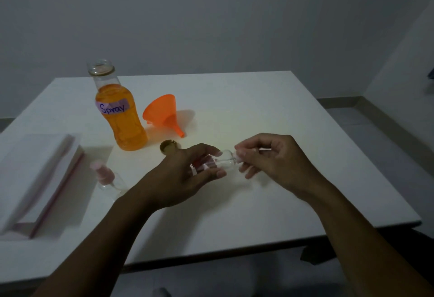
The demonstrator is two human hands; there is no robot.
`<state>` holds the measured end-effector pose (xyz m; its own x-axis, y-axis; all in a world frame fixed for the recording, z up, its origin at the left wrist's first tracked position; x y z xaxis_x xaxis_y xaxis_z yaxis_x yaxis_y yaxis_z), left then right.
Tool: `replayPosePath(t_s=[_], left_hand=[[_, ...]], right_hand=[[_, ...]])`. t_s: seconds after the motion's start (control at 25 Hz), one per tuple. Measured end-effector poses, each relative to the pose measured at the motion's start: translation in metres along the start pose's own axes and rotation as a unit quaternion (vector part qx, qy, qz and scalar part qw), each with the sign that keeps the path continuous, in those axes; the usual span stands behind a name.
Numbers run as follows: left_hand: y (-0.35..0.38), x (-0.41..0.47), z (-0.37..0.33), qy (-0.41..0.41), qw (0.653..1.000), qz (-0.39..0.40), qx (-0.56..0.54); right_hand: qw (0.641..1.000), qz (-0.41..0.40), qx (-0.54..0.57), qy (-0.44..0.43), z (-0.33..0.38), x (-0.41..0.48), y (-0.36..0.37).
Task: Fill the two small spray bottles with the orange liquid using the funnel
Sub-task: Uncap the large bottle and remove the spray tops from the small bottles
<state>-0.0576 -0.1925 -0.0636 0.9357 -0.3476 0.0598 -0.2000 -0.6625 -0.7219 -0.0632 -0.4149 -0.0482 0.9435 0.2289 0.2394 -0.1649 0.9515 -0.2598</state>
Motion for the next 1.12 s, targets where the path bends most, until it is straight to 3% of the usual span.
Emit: replayPosePath(t_s=[0.12, 0.28, 0.4, 0.48, 0.64, 0.76, 0.92, 1.12], left_hand=[[0.001, 0.000, 0.000, -0.002, 1.000, 0.000, -0.002], [0.005, 0.000, -0.005, 0.006, 1.000, 0.012, -0.004], [0.006, 0.001, -0.003, 0.004, 1.000, 0.016, -0.017], [0.007, 0.001, -0.001, -0.009, 0.999, 0.023, -0.029], [0.009, 0.001, 0.002, -0.045, 0.995, 0.032, -0.088], [0.015, 0.001, 0.006, -0.048, 0.990, 0.046, -0.121], [0.028, 0.007, -0.007, -0.039, 0.989, 0.044, -0.133], [0.062, 0.034, -0.054, -0.024, 0.972, 0.029, -0.231]], right_hand=[[0.999, 0.042, 0.008, 0.032, 0.001, -0.002, -0.003], [0.995, 0.016, -0.031, 0.089, 0.000, 0.000, 0.001], [0.998, 0.020, -0.058, 0.016, 0.000, -0.002, -0.004], [0.989, 0.033, -0.138, -0.040, -0.001, -0.005, -0.013], [0.919, 0.012, -0.354, -0.175, -0.003, -0.005, -0.030], [0.878, -0.031, -0.419, -0.231, -0.007, -0.008, -0.054], [0.895, -0.131, -0.389, -0.176, -0.014, -0.032, -0.102], [0.923, -0.327, -0.203, -0.022, -0.053, -0.043, -0.137]])
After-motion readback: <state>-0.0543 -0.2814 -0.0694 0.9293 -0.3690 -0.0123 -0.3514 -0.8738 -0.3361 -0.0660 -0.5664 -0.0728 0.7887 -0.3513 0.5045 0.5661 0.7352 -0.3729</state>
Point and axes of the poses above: each hand's wrist, its own x-axis towards the middle knuckle, its own y-axis out of the palm, z = x × y, the point moved 2 cm from there along x, towards the middle knuckle, and after that the axes turned 11 degrees about -y, right-handed, at the moved point
